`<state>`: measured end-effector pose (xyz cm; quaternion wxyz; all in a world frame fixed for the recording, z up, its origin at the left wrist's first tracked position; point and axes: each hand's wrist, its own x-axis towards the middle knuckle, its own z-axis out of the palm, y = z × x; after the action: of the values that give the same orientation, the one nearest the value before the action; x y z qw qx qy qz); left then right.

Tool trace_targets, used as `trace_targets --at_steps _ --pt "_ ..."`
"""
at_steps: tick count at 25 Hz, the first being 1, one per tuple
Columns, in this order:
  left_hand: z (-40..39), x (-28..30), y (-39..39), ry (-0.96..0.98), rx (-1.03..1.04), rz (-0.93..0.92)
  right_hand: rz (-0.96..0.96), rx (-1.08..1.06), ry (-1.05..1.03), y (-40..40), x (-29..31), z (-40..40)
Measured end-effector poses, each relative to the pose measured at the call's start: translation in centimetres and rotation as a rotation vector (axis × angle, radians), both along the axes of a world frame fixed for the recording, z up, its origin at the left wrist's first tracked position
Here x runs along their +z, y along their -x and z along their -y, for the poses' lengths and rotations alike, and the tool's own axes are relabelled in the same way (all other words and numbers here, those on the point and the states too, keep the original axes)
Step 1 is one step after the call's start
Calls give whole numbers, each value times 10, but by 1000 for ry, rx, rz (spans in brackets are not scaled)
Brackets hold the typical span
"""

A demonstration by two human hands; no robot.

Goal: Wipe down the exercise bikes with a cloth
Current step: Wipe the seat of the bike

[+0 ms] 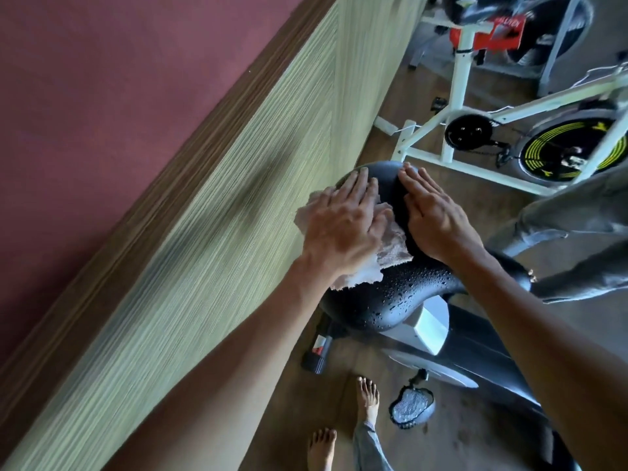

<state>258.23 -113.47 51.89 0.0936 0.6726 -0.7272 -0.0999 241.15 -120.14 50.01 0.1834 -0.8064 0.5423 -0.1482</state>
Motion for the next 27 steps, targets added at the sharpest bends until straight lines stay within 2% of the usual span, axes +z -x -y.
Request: trace_targets --at_steps 1,4,5,7,10,13,16,19,22,27 --pt "-3 3 3 -5 57 -24 3 4 6 1 -2 1" --pt "-23 2 24 -122 477 -142 11 -3 19 2 -7 1" --pt "-24 0 28 -155 525 -123 9 -9 14 1 -8 2" --pt "-6 -1 24 -164 471 -99 10 -16 1 1 -7 3" --pt "25 -8 5 -90 273 -59 24 -10 -4 3 -7 2" --pt "5 -18 -13 -1 133 -87 16 15 -17 5 -7 1" --pt "-38 -25 -16 128 141 -181 3 25 -10 2 -5 3" --pt "-52 -29 8 175 26 -52 -9 32 12 2 -8 2" --pt "-24 -25 7 109 -149 37 12 41 -3 4 -8 7" --pt "-19 -29 -10 146 -19 -110 31 48 -10 7 -5 8"
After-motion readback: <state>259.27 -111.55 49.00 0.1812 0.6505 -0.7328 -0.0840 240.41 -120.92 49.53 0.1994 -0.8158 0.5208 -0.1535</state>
